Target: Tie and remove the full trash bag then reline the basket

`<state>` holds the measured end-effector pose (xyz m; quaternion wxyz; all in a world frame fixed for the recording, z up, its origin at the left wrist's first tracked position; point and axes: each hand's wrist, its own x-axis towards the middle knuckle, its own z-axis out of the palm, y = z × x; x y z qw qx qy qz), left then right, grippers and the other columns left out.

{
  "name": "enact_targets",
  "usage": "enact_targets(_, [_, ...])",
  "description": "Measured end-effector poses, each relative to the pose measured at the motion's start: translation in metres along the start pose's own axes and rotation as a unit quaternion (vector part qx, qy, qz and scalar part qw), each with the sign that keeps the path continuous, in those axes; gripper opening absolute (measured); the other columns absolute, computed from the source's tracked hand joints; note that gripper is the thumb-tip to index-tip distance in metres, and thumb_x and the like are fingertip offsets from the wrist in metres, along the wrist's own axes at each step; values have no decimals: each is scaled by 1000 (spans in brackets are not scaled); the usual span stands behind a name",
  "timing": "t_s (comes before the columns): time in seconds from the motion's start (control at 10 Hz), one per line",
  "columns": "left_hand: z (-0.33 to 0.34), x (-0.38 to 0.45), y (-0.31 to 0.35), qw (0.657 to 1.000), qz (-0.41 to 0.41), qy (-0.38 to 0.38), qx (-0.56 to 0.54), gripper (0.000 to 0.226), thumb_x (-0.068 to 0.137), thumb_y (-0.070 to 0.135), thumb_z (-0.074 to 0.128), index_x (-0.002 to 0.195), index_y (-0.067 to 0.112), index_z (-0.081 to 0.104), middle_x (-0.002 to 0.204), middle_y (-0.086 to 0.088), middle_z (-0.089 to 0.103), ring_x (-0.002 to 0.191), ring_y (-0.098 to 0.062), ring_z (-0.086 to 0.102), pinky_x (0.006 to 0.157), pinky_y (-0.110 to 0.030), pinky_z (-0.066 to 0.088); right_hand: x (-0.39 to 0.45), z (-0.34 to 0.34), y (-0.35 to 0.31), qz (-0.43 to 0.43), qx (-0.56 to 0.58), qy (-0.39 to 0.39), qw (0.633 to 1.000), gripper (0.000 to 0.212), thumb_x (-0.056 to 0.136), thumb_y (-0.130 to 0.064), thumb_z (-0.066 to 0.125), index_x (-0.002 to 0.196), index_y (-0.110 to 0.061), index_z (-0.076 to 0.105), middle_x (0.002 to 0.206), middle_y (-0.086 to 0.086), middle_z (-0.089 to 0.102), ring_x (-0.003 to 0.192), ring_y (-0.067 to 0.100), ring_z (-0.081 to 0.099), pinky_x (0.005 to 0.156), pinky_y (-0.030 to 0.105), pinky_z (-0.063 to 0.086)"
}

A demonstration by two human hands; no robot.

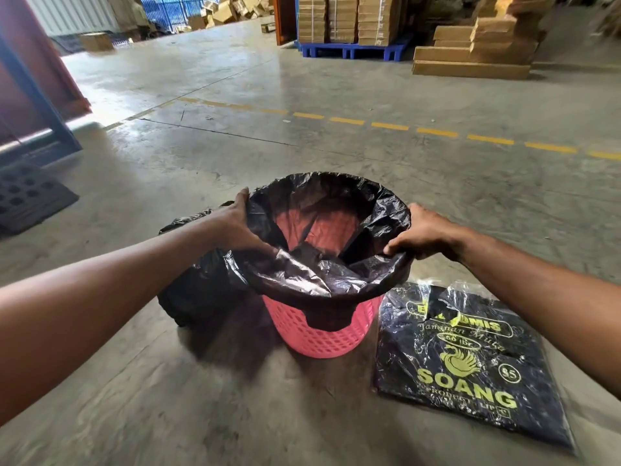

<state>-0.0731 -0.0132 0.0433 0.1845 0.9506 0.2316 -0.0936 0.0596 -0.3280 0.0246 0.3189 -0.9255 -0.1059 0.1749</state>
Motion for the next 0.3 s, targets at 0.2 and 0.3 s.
enact_targets(0.2, [5,1,-1,999,0,-13,31,143,60,66,83,161,25,-11,154,-17,45,134,-36,51,110,-36,42,5,7,11,1,36,4,999,56,79,-18,72,127,-12,44,107,15,63,92,33,72,70,50,63])
enact_targets(0.3, [-18,2,-6,997,-13,-22,-70,137,55,91,65,162,28,6,164,-16,32,139,-39,47,111,-45,44,3,-5,7,3,45,-28,999,83,74,-55,79,137,-19,40,117,14,66,84,26,72,60,38,61])
